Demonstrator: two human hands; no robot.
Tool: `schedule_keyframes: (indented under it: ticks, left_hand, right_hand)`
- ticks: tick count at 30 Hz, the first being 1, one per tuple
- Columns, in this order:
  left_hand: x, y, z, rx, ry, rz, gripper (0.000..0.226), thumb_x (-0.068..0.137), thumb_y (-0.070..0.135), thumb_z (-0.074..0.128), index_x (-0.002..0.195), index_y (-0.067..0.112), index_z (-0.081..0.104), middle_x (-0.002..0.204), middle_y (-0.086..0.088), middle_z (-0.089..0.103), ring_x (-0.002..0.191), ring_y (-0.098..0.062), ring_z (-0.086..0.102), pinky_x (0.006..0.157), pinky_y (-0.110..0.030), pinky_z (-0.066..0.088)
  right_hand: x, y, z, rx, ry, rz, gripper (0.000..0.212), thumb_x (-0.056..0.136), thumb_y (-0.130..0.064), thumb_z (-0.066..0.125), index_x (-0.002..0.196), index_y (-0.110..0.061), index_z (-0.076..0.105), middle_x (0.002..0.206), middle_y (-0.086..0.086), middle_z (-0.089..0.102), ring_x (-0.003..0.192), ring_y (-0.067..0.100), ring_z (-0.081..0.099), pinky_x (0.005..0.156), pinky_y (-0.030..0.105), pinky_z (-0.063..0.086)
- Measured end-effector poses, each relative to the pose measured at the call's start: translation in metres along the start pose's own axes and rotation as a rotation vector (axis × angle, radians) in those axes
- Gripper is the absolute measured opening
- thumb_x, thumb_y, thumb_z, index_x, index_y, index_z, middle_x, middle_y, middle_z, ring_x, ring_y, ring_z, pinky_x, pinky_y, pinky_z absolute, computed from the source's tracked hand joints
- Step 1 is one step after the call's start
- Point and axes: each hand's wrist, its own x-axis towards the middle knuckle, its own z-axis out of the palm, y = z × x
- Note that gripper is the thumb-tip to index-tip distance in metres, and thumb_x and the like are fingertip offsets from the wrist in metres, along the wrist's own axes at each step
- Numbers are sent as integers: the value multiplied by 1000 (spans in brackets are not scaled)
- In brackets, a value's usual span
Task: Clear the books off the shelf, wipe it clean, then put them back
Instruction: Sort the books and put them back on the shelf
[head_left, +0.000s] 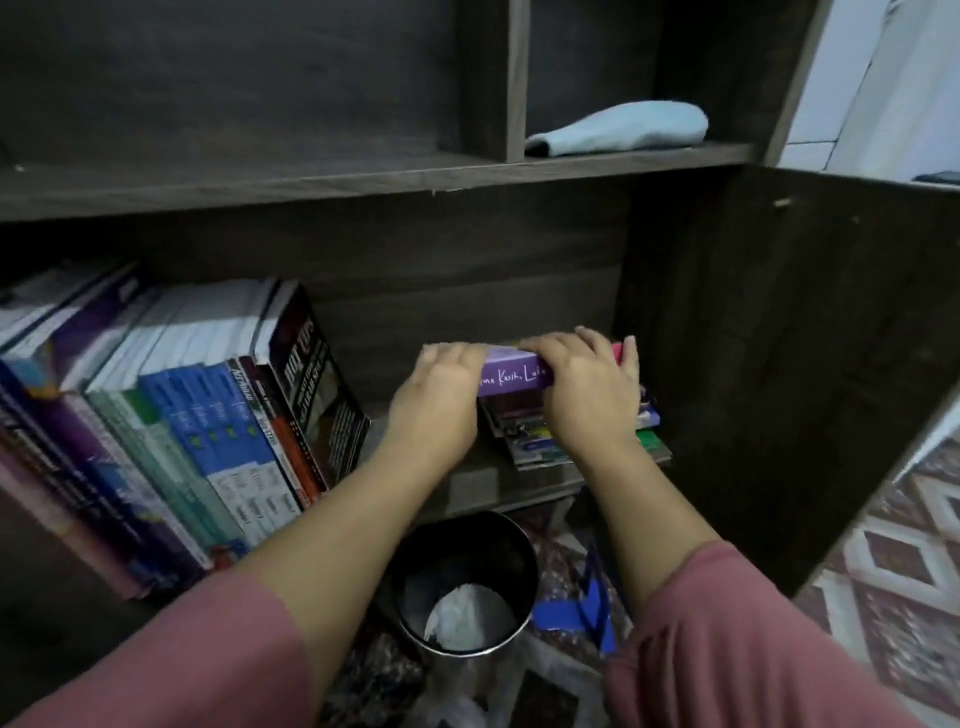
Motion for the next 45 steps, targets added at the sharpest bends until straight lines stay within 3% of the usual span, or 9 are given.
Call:
schedule_keyframes:
  ticks: [10,17,20,26,33,36,39,42,45]
  left_hand:
    - [21,5,100,-127,-274,-197,72,91,8,57,151,30,22,162,-4,4,136,-32,37,101,-42,43]
    - [28,-14,69,-285,-362,-180,77,85,20,71,151,23,30,160,0,18,143,-17,27,116,-26,24]
    - [13,-21,43,-229,-290,-177,70,85,23,70,147,17,37,151,-3,37,135,-17,38,112,-23,27]
    - [-32,-37,1,-102,-240,-171,65,90,34,63,147,24,34,149,4,35,137,-15,33,114,-27,27]
    - [-66,-54,-37,5,-80,-230,65,90,38,61,147,28,33,153,4,31,144,-17,19,119,-38,19]
    - [-60,-66,-61,64,52,-256,61,90,35,62,145,24,38,150,2,35,142,-19,20,117,-43,24]
    - [-61,-79,-78,136,254,-314,52,87,28,65,136,17,51,138,-4,46,131,-25,30,108,-46,33]
    - [-68,-88,-82,240,339,-475,54,82,24,68,132,15,51,139,-9,43,132,-33,27,104,-54,30]
    - [-76,-100,-82,275,260,-509,62,84,24,66,141,18,41,146,-7,37,142,-28,20,110,-52,20]
  right_hand:
    - [23,57,75,-30,-121,224,52,97,-11,47,144,-31,41,156,-1,33,148,27,14,120,48,7]
    - [26,52,86,-70,-172,103,65,92,-19,60,148,-27,29,159,6,23,149,29,7,119,49,4]
    - [26,44,89,-64,-234,16,74,89,-28,65,150,-31,23,160,5,20,149,28,7,118,51,2]
    - [26,35,83,-45,-281,-43,66,93,-29,59,150,-38,25,159,-5,23,148,25,10,117,55,1]
    - [27,13,62,172,54,-47,50,90,-11,57,138,-22,47,139,2,52,134,24,39,115,58,21]
    - [23,-6,53,270,225,-82,51,84,-10,64,133,-17,52,129,5,58,120,27,52,101,51,43]
    - [12,-42,43,307,307,-86,48,85,-18,66,131,-14,53,126,4,60,111,26,58,82,39,50]
    - [1,-79,43,378,254,-73,44,89,-26,64,129,-13,51,119,6,62,104,31,61,75,38,48]
    - [-6,-109,54,525,97,13,41,93,-33,59,128,-17,47,120,4,61,105,30,59,80,36,42]
